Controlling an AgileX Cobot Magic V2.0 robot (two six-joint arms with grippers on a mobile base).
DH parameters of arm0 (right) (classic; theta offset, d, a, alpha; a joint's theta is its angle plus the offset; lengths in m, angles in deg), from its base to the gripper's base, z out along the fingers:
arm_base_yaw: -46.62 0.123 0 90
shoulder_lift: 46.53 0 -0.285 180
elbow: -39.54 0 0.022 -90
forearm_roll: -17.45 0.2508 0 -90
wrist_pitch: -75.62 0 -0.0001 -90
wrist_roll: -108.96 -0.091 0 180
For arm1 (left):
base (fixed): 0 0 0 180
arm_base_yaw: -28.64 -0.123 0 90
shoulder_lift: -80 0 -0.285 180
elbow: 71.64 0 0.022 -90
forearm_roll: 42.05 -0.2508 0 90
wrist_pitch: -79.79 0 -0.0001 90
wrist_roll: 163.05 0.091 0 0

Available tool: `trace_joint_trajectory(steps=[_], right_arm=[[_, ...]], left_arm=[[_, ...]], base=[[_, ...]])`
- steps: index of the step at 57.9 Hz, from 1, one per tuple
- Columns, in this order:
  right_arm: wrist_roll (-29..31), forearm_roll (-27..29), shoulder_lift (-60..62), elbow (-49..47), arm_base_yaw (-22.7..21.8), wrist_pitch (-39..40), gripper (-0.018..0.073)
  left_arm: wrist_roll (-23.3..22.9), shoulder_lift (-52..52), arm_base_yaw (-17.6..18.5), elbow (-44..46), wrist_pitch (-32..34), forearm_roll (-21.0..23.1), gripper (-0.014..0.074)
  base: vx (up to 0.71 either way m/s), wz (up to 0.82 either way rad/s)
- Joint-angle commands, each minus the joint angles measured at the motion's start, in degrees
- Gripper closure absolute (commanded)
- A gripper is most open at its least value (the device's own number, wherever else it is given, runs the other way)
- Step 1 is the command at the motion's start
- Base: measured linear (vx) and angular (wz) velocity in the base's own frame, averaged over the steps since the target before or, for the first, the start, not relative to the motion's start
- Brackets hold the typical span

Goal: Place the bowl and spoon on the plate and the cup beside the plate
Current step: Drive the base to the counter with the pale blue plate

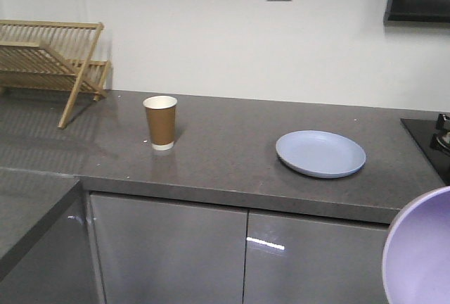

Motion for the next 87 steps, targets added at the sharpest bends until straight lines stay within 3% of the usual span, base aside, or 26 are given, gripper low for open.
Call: trace_joint_trajectory(steps=[1, 87], right_arm=[[0.2, 0.98, -0.22, -1.64, -0.01, 4.76, 0.0568], [0.2, 0.98, -0.07, -1.64, -0.01, 4.76, 0.0568]], left_arm=[[-0.08, -0.28, 0.36, 1.68, 4.28, 0.42, 0.0594], [-0.08, -0.28, 0.36, 1.68, 4.28, 0.42, 0.0594]], base=[[0.31, -0.44], [0.35, -0.1]])
